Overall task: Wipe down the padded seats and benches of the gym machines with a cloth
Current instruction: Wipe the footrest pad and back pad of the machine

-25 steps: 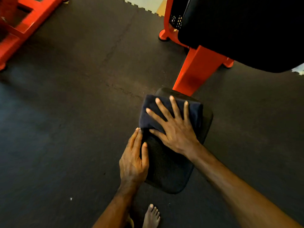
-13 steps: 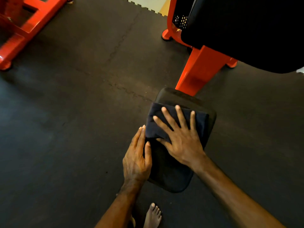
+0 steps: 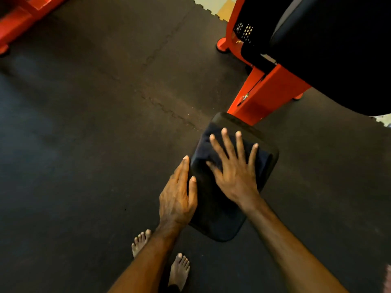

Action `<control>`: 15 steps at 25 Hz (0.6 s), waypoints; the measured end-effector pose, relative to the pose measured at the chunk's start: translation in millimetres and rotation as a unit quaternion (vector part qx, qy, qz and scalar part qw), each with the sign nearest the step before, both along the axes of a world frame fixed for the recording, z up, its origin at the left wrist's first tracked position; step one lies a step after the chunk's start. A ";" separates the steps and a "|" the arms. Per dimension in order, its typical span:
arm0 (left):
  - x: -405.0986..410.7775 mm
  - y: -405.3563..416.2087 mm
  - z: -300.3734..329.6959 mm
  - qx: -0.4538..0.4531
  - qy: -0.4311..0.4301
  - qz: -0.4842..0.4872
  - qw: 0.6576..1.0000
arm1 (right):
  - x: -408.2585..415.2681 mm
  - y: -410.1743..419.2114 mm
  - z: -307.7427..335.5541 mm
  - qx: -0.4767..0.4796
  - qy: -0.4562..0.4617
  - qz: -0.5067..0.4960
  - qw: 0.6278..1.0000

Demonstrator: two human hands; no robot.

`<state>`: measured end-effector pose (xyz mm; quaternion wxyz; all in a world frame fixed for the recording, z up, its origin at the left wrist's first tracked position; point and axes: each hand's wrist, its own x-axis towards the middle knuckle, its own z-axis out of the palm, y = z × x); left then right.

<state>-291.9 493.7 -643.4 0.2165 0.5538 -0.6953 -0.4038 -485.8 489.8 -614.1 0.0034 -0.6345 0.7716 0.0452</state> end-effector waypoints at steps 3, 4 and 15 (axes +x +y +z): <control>-0.9 0.8 -2.4 0.013 0.004 -0.001 1.000 | 31.6 -44.7 0.0 -0.001 -0.017 -0.070 0.997; 0.5 1.6 -3.5 0.032 0.018 0.001 0.999 | 40.8 -40.3 -0.9 0.008 -0.007 -0.014 1.000; 24.4 66.1 7.9 0.139 0.160 0.225 0.951 | 63.4 -21.7 4.5 0.077 -0.001 0.195 0.978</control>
